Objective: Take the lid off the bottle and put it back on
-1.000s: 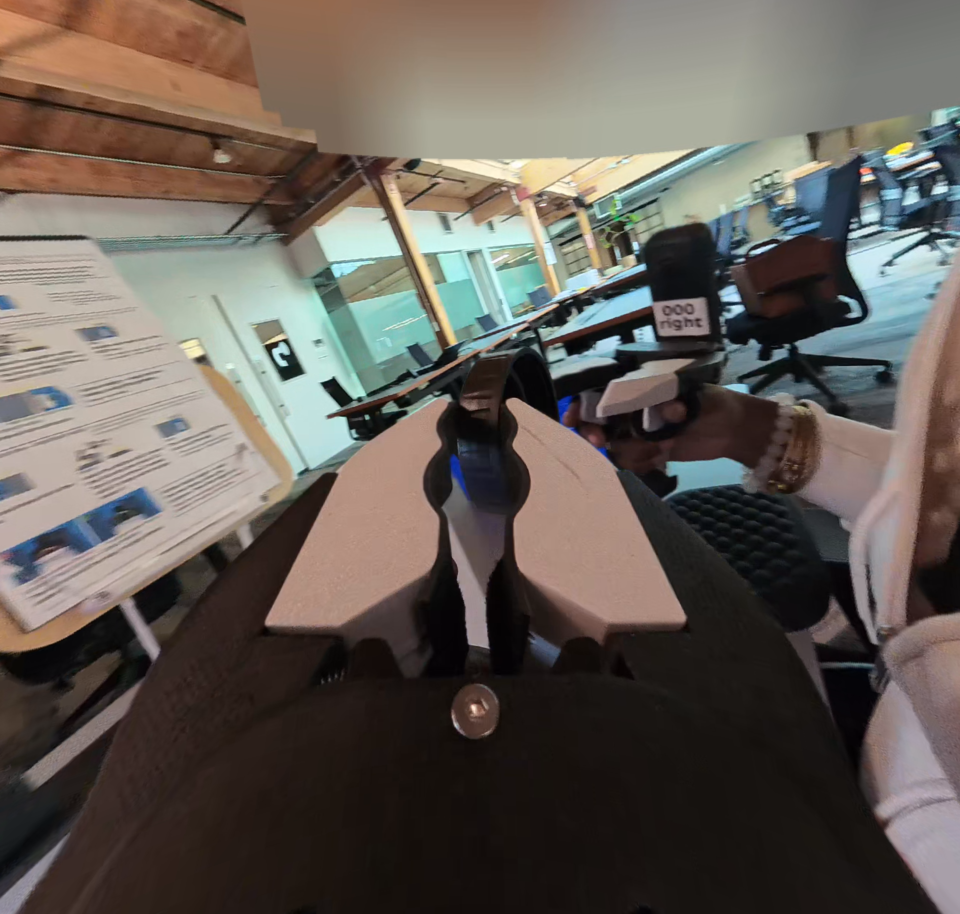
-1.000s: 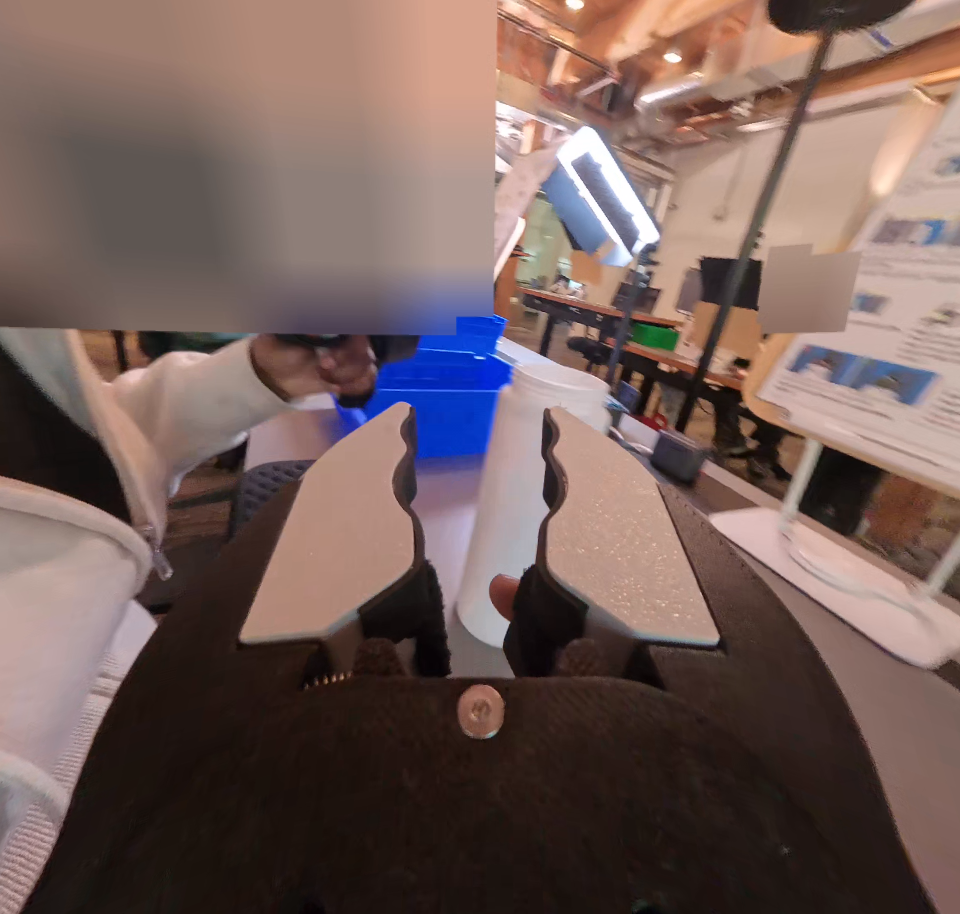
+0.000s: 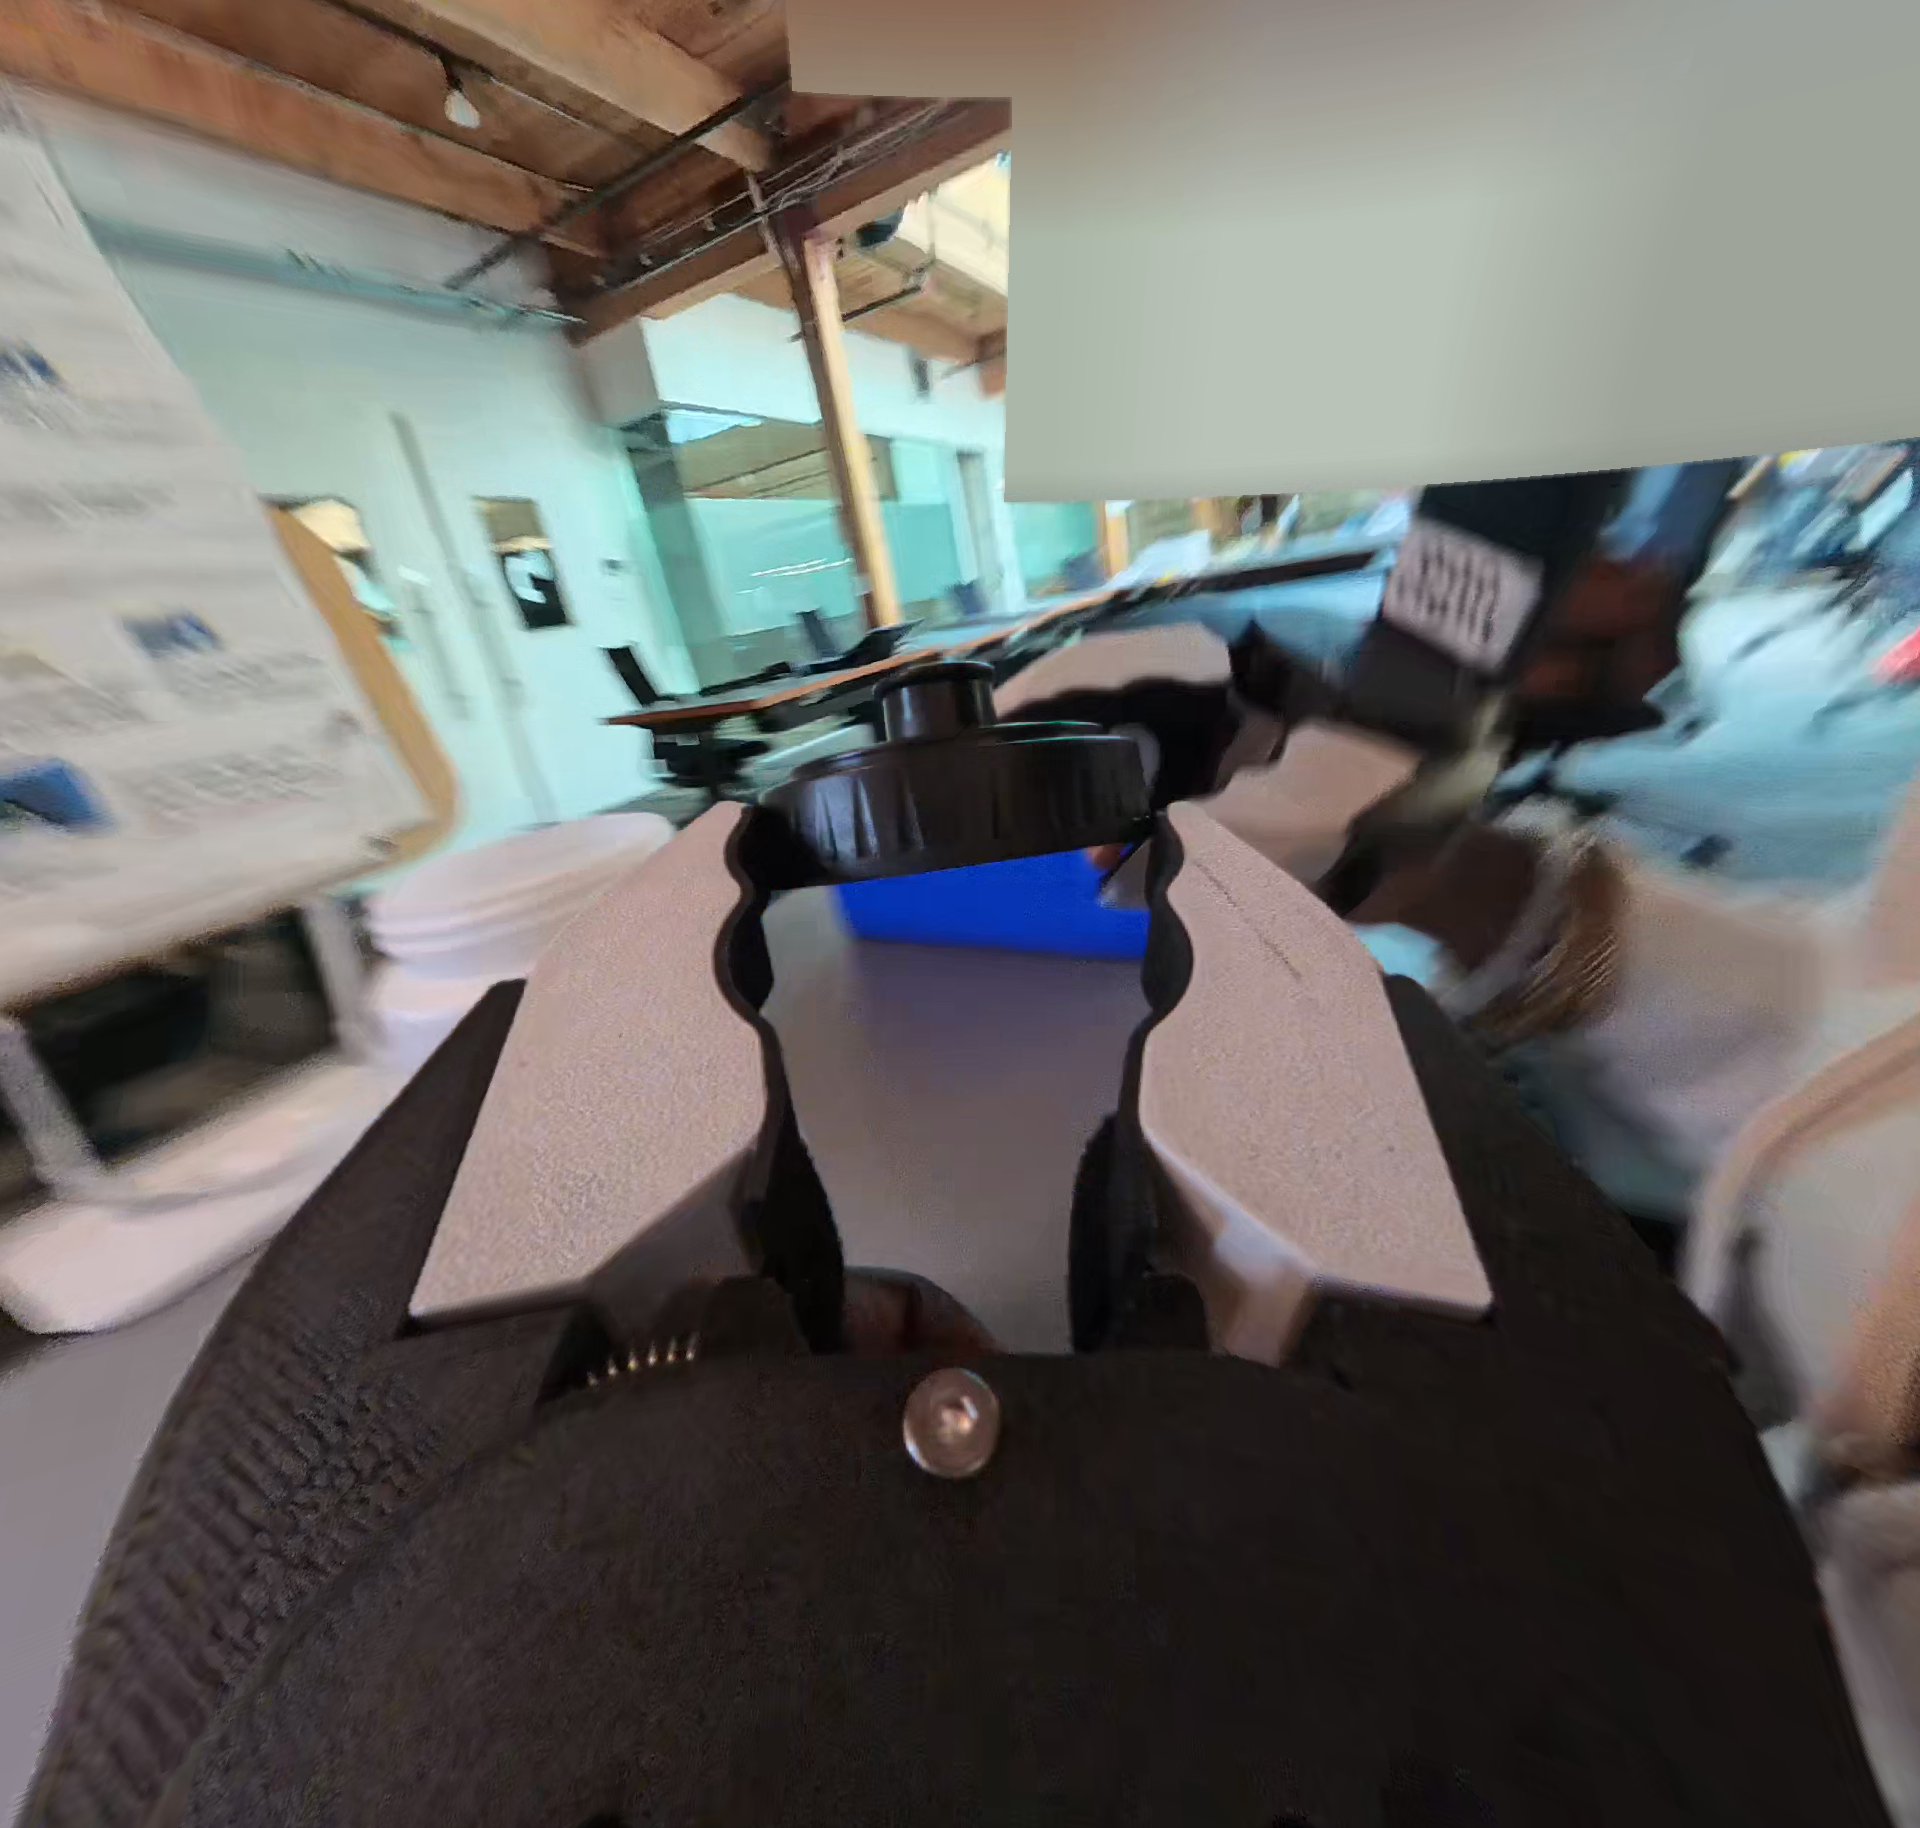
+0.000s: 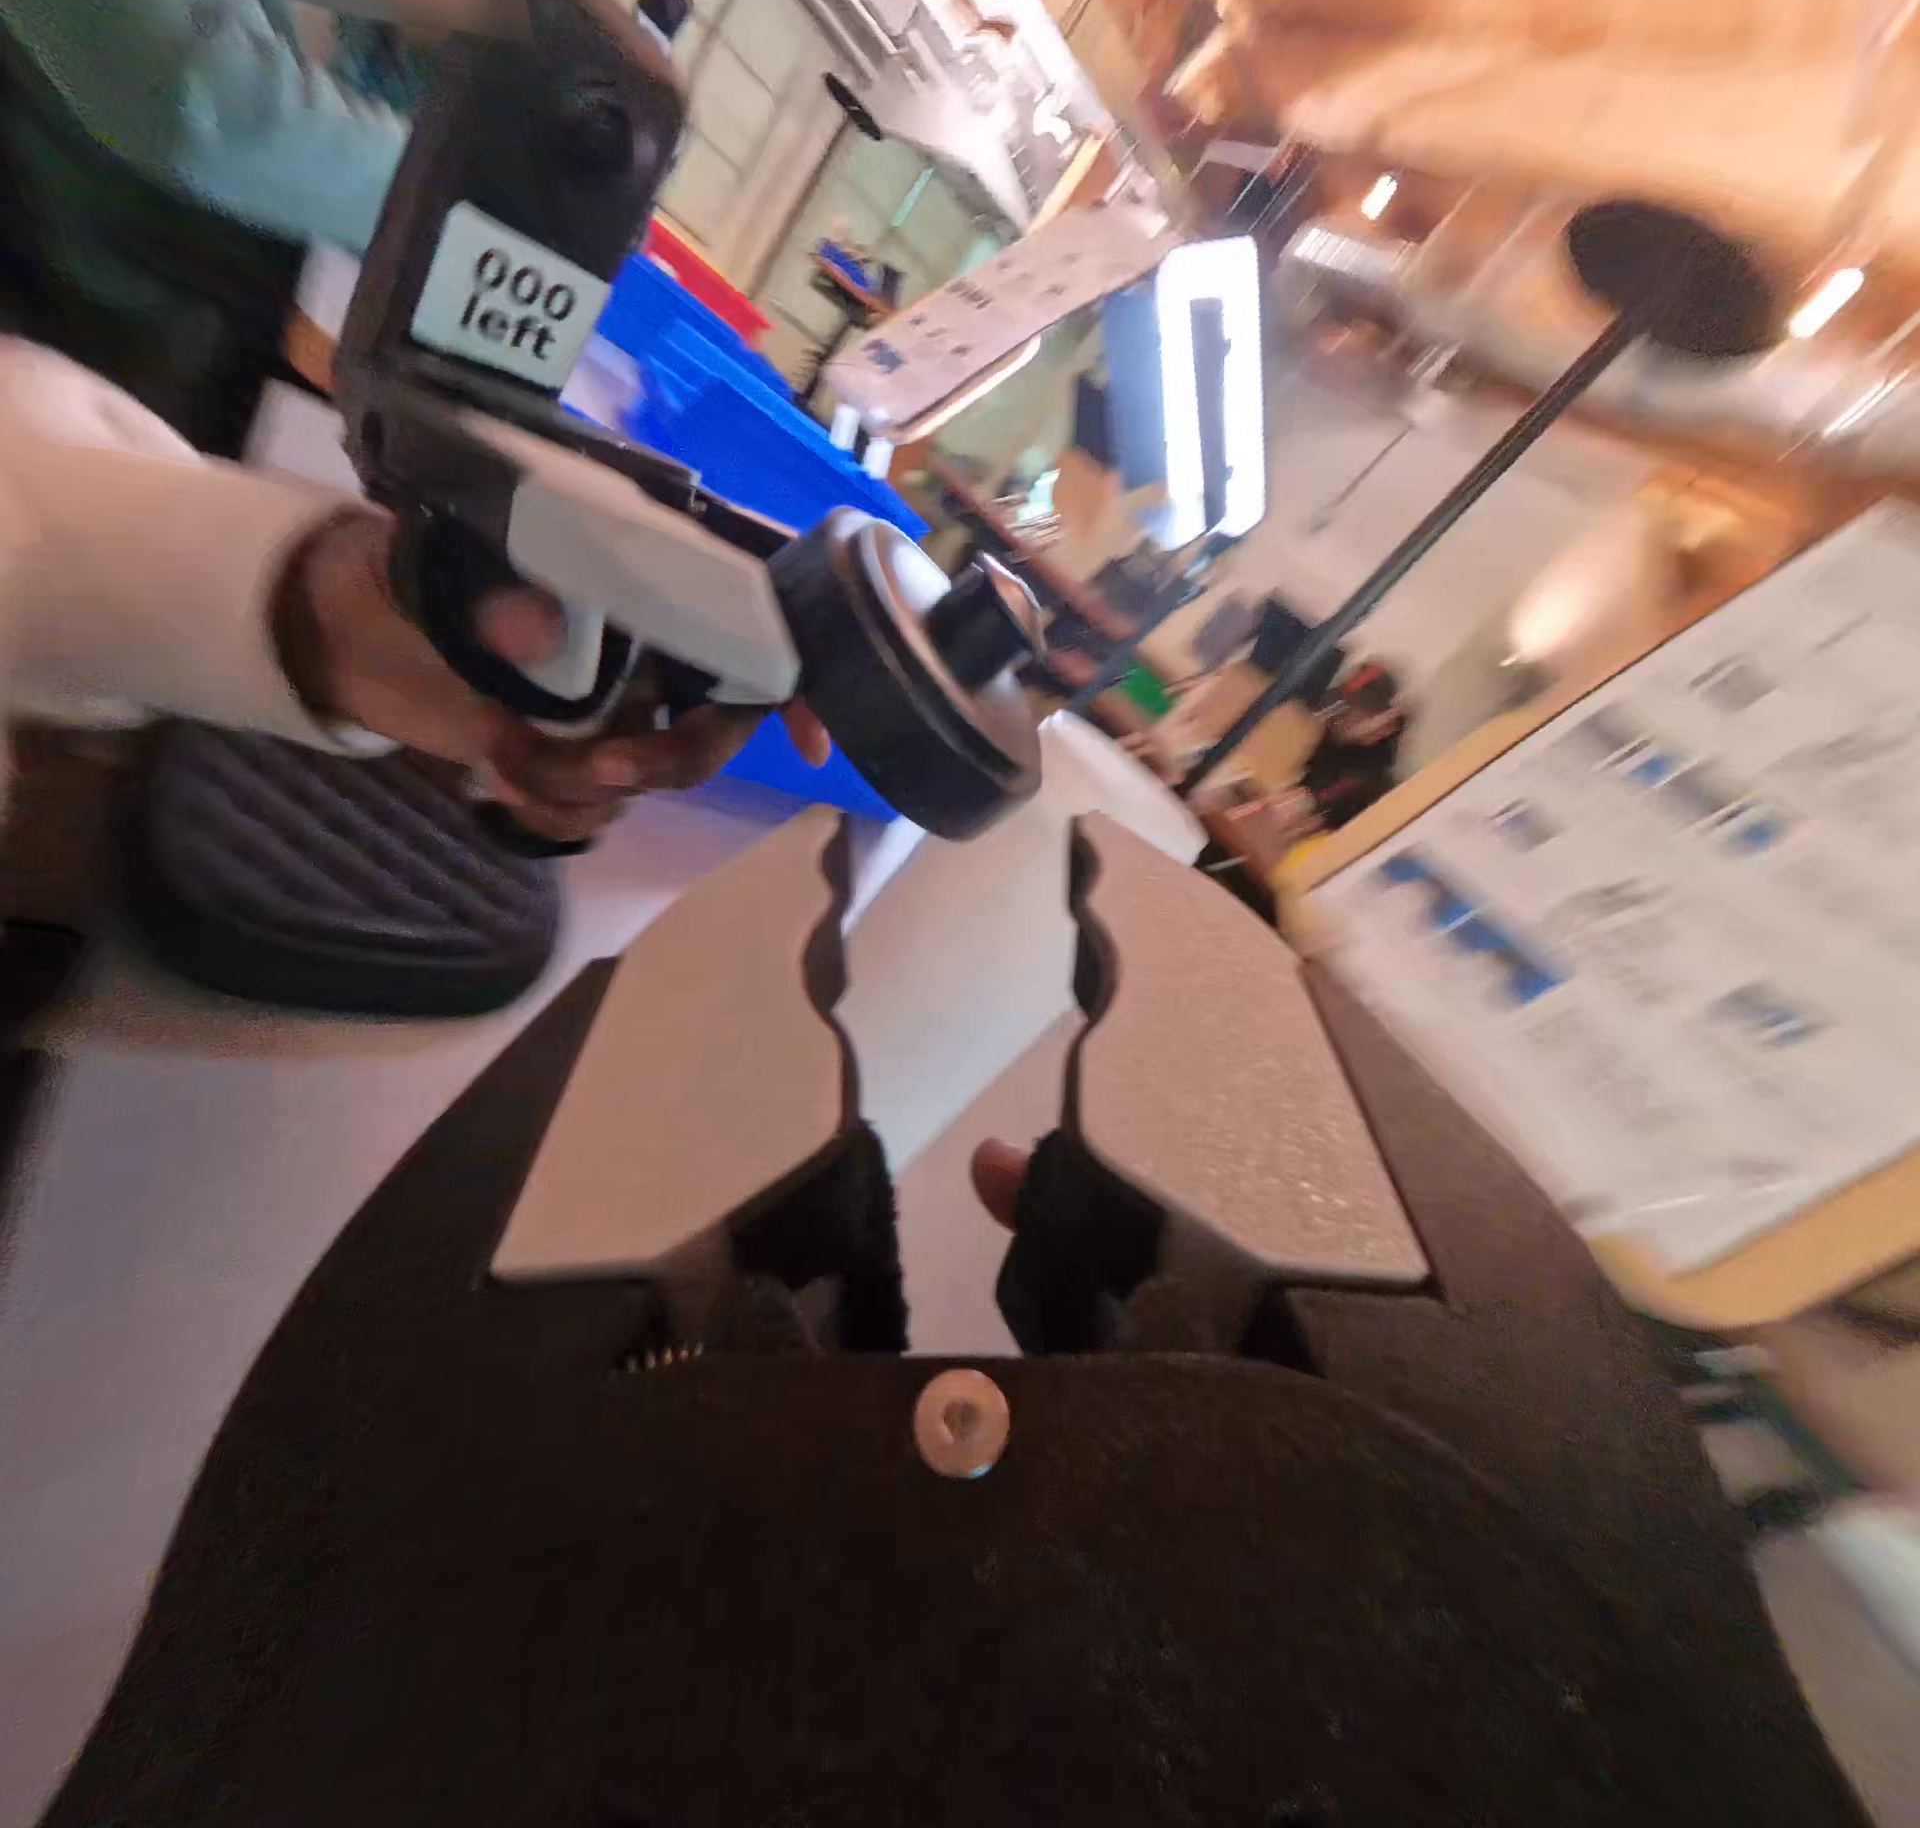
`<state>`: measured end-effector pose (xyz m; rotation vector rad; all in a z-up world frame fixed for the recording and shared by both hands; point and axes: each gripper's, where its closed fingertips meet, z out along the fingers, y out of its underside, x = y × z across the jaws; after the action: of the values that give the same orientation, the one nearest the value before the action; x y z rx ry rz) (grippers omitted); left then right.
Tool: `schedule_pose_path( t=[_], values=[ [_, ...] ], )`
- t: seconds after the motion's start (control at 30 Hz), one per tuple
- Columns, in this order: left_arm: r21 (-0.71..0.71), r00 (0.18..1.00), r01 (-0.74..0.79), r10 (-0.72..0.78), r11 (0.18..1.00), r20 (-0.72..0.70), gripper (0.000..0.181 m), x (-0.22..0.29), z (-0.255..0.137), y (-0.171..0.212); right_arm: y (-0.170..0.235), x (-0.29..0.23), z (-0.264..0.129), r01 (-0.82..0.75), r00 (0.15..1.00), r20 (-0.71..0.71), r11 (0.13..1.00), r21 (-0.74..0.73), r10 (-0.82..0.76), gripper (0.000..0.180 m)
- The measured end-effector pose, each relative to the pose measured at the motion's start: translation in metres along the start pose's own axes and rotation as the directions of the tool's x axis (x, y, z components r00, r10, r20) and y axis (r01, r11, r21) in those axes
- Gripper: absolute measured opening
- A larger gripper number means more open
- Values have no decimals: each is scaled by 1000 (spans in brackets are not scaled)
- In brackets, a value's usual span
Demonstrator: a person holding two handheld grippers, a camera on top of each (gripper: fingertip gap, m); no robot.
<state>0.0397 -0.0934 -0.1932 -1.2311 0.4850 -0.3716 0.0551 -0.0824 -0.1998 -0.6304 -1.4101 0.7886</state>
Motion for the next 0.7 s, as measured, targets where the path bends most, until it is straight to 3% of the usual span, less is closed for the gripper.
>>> schedule_pose_path(
  t=[0.07, 0.13, 0.23, 0.3, 0.4, 0.7],
  values=[
    [-98, 963, -261, 266, 960, 42, 70, -4, -2, 8, 6, 4, -2, -329, 938, 99, 944, -36, 331, 63],
    [-186, 853, -506, 521, 842, 38, 70, -3, -2, 15, 6, 2, 1, -568, 798, 171, 816, -104, 578, 73],
    [-273, 660, -726, 751, 632, -16, 70, 0, 1, 27, 9, -13, 11, -621, 727, 193, 751, -225, 659, 80],
    [-287, 606, -769, 794, 571, -43, 70, 3, 3, 32, 8, -21, 17, -594, 741, 187, 760, -263, 645, 77],
    [-287, 598, -775, 800, 564, -42, 70, 3, 3, 33, 9, -21, 22, -567, 774, 134, 771, -291, 619, 71],
    [-291, 578, -783, 816, 550, -17, 70, -1, 3, 30, 17, -26, 28, -524, 800, 109, 776, -352, 590, 74]
  ],
)
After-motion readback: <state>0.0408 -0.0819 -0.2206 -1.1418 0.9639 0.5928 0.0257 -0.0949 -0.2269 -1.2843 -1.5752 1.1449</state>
